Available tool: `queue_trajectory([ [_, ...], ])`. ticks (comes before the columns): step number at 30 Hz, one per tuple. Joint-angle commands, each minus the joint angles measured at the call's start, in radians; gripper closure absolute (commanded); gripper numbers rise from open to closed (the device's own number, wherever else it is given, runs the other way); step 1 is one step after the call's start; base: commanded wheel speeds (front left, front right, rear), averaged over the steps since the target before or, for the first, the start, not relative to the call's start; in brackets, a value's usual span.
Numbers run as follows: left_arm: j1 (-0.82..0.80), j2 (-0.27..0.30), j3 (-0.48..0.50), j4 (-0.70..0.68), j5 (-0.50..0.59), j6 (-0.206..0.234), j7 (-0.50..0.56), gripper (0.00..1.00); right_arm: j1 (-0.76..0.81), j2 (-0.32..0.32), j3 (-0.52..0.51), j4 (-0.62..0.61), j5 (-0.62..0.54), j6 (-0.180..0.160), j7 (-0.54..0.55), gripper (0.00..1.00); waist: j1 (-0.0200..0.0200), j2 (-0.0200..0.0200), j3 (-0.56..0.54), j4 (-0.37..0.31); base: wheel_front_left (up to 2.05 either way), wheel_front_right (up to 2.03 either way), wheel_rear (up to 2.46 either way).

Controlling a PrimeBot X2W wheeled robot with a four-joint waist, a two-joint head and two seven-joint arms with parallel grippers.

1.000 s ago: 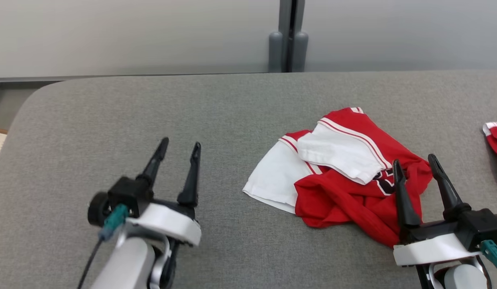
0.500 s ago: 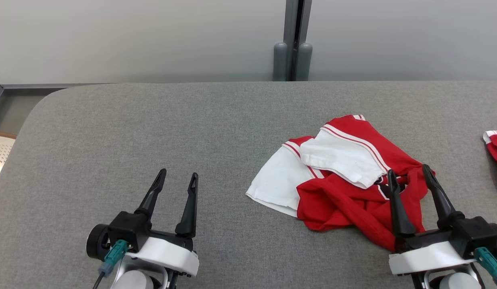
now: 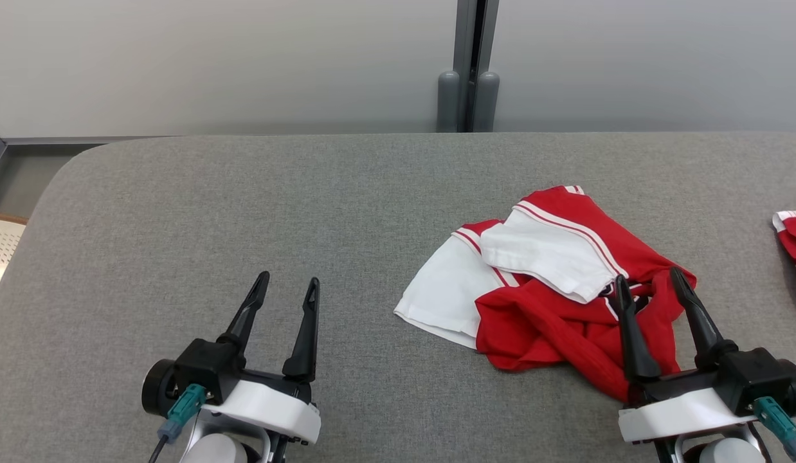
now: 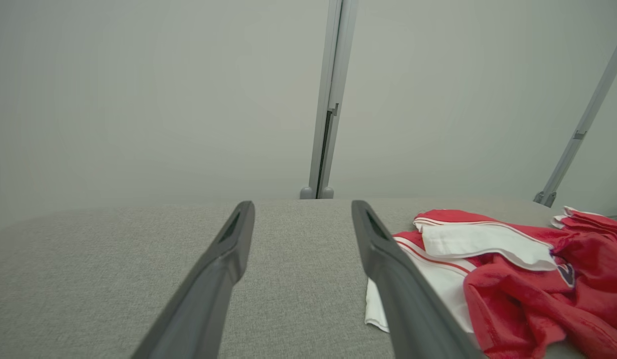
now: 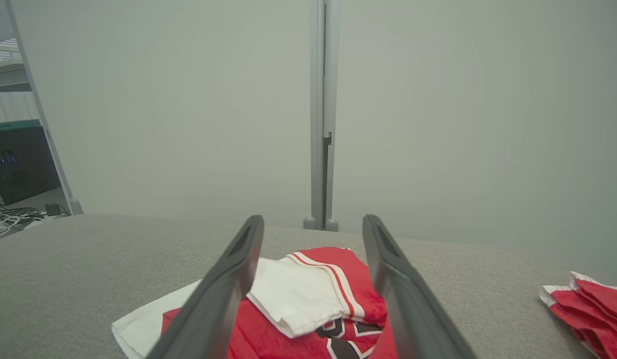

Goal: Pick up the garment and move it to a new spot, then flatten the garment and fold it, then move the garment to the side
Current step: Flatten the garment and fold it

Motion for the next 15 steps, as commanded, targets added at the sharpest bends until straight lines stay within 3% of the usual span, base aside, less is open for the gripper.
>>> queue_trajectory([
  [1,-0.005,0.003,-0.003,0.003,-0.008,0.003,-0.005,0.00,0.001,-0.001,-0.002,0.003,0.002,-0.002,-0.001,0.00,0.0000,0.0000,0.001,0.004,0.00,0.00,0.00],
  [11,-0.034,0.003,-0.037,0.008,-0.018,0.007,-0.005,0.00,-0.095,-0.069,0.097,0.100,-0.007,-0.002,0.002,0.00,0.0000,0.0000,0.053,0.039,0.00,0.00,0.00],
  [15,-0.071,0.003,-0.062,0.002,-0.047,0.012,-0.005,0.00,-0.233,-0.127,0.181,0.229,0.039,-0.002,0.113,0.00,0.0000,0.0000,0.122,0.075,0.00,0.00,0.00],
])
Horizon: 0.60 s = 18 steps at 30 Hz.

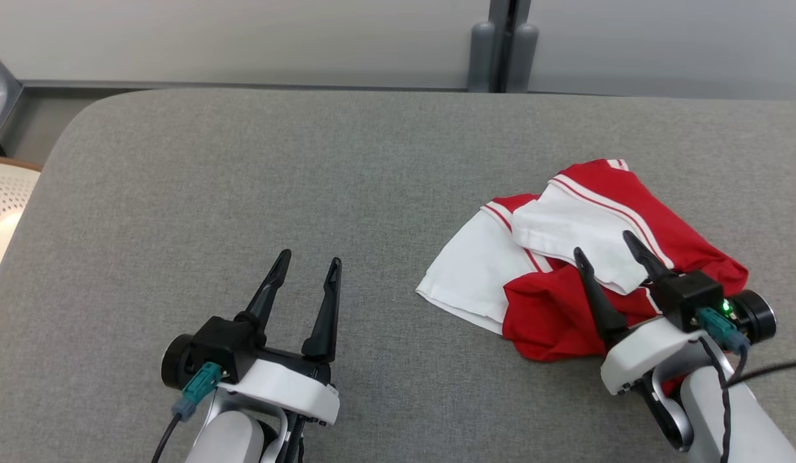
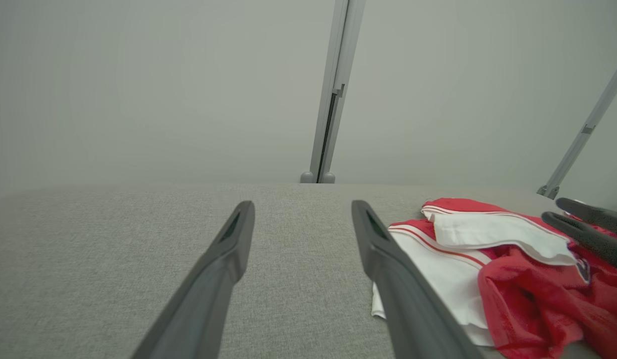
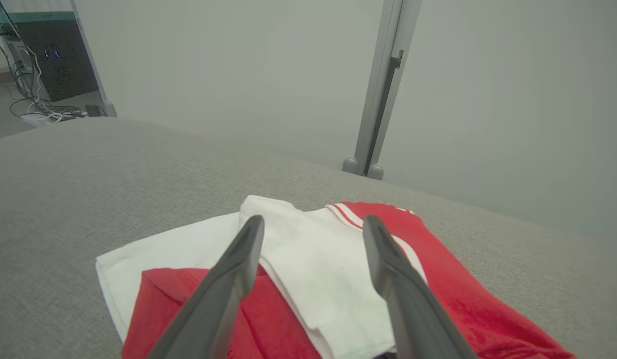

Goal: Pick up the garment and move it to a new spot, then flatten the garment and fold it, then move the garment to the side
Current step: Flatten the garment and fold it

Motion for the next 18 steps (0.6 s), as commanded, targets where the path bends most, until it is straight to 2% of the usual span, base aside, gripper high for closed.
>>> queue_trajectory([
  [1,-0.018,0.003,-0.005,-0.002,-0.007,0.005,-0.005,0.00,-0.025,-0.017,0.015,0.017,0.013,-0.002,0.019,0.00,0.0000,0.0000,0.039,0.028,0.00,0.00,0.00],
  [7,-0.066,0.003,-0.048,0.000,-0.029,0.014,-0.005,0.00,-0.183,-0.107,0.113,0.113,0.072,-0.002,0.114,0.00,0.0000,0.0000,0.098,0.074,0.00,0.00,0.00],
  [13,-0.082,0.003,-0.070,-0.004,-0.053,0.030,-0.005,0.00,-0.267,-0.174,0.221,0.171,0.145,-0.002,0.219,0.00,0.0000,0.0000,0.121,0.108,0.00,0.00,0.00],
  [14,-0.080,0.003,-0.073,-0.004,-0.056,0.033,-0.005,0.00,-0.276,-0.181,0.234,0.174,0.166,-0.002,0.235,0.04,0.0000,0.0000,0.122,0.110,0.00,0.00,0.00],
  [15,-0.080,0.003,-0.075,-0.004,-0.058,0.035,-0.005,0.00,-0.286,-0.190,0.243,0.176,0.178,-0.002,0.245,0.76,0.0000,0.0000,0.124,0.113,0.00,0.00,0.00],
  [16,-0.080,0.003,-0.077,-0.004,-0.059,0.035,-0.005,0.00,-0.295,-0.200,0.253,0.175,0.188,-0.002,0.249,1.00,0.0000,0.0000,0.124,0.115,0.00,0.00,0.00],
  [18,-0.077,0.003,-0.080,0.000,-0.060,0.035,-0.005,0.00,-0.303,-0.208,0.259,0.177,0.212,-0.002,0.250,1.00,0.0000,0.0000,0.120,0.119,0.00,0.00,0.00],
])
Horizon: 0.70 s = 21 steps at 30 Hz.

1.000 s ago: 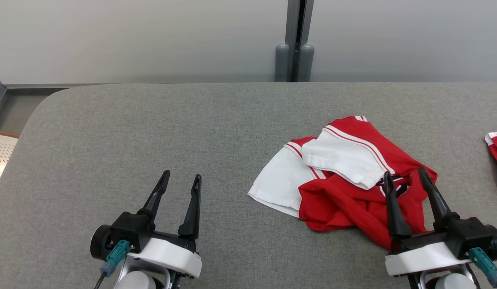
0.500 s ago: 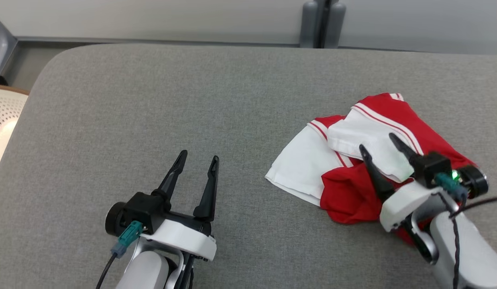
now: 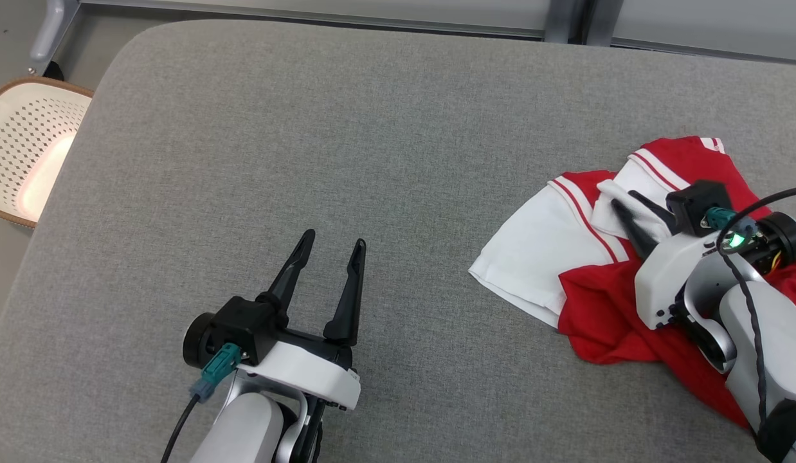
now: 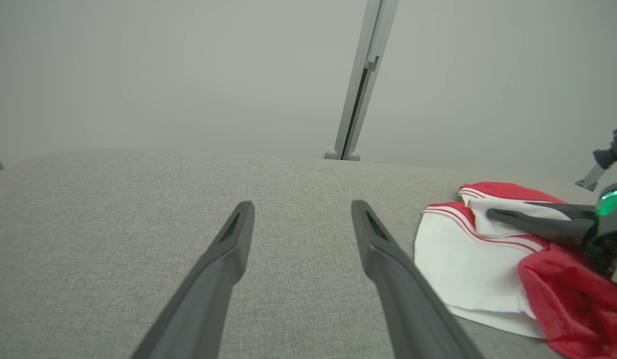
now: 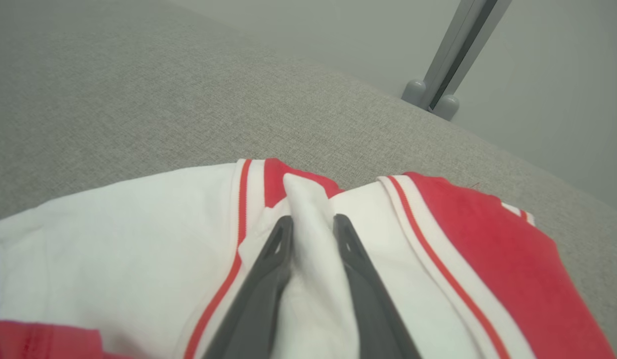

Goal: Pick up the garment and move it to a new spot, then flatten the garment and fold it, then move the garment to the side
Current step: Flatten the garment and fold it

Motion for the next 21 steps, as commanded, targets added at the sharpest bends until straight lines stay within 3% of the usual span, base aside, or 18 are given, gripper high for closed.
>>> queue_trajectory([
  [1,-0.007,0.003,0.001,0.003,-0.002,0.004,-0.005,0.00,-0.008,-0.002,0.002,0.000,0.014,-0.002,-0.005,1.00,0.0000,0.0000,-0.007,0.002,0.00,0.00,0.00],
  [8,0.011,0.004,0.009,0.018,0.005,0.001,-0.005,0.00,-0.034,0.036,0.031,-0.053,0.065,-0.002,-0.103,1.00,0.0000,0.0000,-0.070,0.000,0.00,0.00,0.00],
  [14,0.039,0.003,0.010,0.026,0.006,-0.005,-0.005,0.00,-0.072,0.090,0.122,-0.185,0.167,-0.001,-0.186,1.00,0.0000,0.0000,-0.135,0.004,0.00,0.00,0.00],
  [21,0.057,0.004,-0.002,0.018,0.002,-0.007,-0.004,0.00,-0.125,0.068,0.191,-0.275,0.325,-0.001,-0.147,1.00,0.0000,0.0000,-0.146,0.031,0.00,0.00,0.00],
])
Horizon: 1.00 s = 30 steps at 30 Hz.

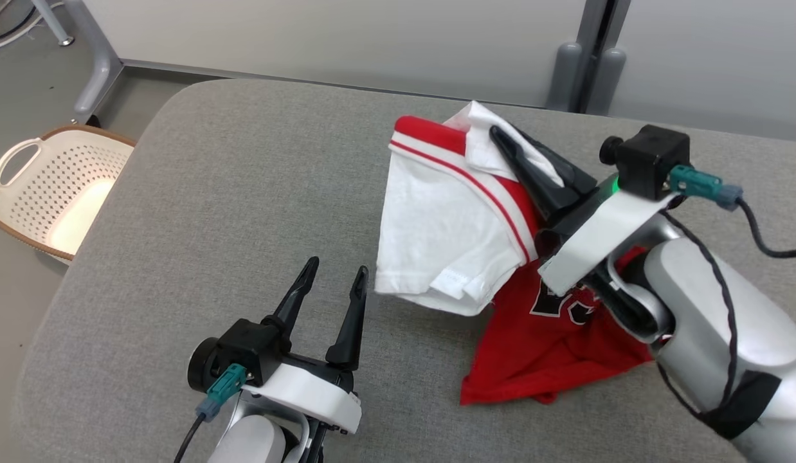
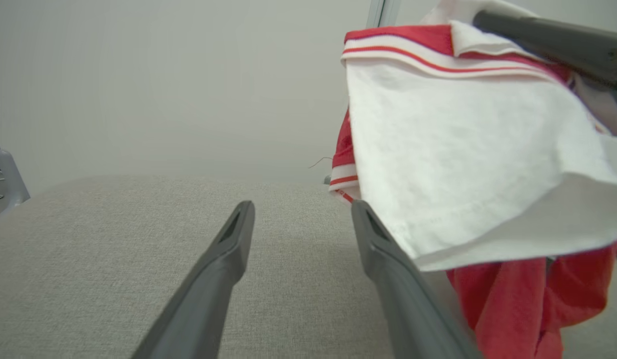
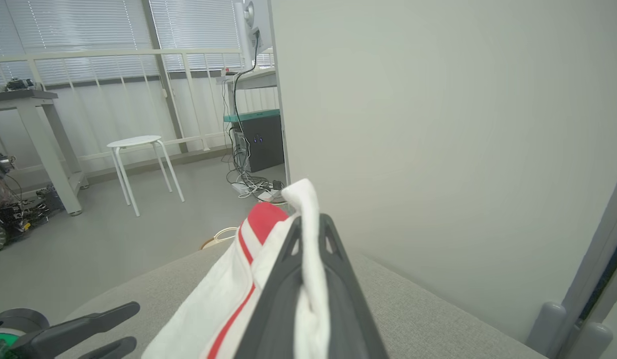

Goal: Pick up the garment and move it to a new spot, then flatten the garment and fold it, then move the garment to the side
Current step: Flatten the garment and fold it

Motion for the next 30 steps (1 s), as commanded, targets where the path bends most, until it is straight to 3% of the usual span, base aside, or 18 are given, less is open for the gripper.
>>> queue_trajectory([
  [1,0.008,0.004,-0.001,-0.005,-0.002,-0.001,-0.004,0.00,-0.034,-0.031,0.005,-0.001,0.005,0.000,0.009,1.00,0.0000,0.0000,0.008,0.015,0.00,0.00,0.00],
  [7,-0.018,0.004,-0.018,-0.019,-0.019,0.006,-0.004,0.00,-0.162,-0.110,0.040,0.108,0.011,0.000,0.048,1.00,0.0000,0.0000,0.068,0.061,0.00,0.00,0.00],
  [8,-0.022,0.004,-0.020,-0.021,-0.023,0.008,-0.004,0.00,-0.186,-0.116,0.040,0.154,0.014,0.000,0.059,0.70,0.0000,0.0000,0.079,0.067,0.00,0.00,0.00],
  [9,-0.026,0.005,-0.022,-0.022,-0.024,0.008,-0.004,0.00,-0.210,-0.123,0.052,0.202,0.012,-0.001,0.079,0.00,0.0000,0.0000,0.089,0.072,0.00,0.00,0.00],
  [14,-0.043,0.005,-0.043,-0.028,-0.040,0.018,-0.004,0.00,-0.313,-0.120,0.048,0.463,-0.040,-0.001,0.082,0.00,0.0000,0.0000,0.119,0.093,0.00,0.00,0.00],
  [19,-0.052,0.004,-0.036,-0.021,-0.042,0.027,-0.004,0.00,-0.350,-0.069,-0.019,0.666,-0.121,0.000,-0.030,0.00,0.0000,0.0000,0.110,0.068,0.00,0.00,0.00],
  [25,-0.041,0.005,0.006,-0.019,-0.025,0.020,-0.004,0.00,-0.303,-0.020,-0.100,0.758,-0.142,0.000,-0.184,0.00,0.0000,0.0000,0.062,-0.005,0.00,0.00,0.00],
  [30,-0.025,0.005,0.047,-0.020,-0.004,0.010,-0.004,0.00,-0.200,0.001,-0.187,0.710,-0.134,0.000,-0.222,0.00,0.0000,0.0000,0.016,-0.076,0.00,0.00,0.00],
])
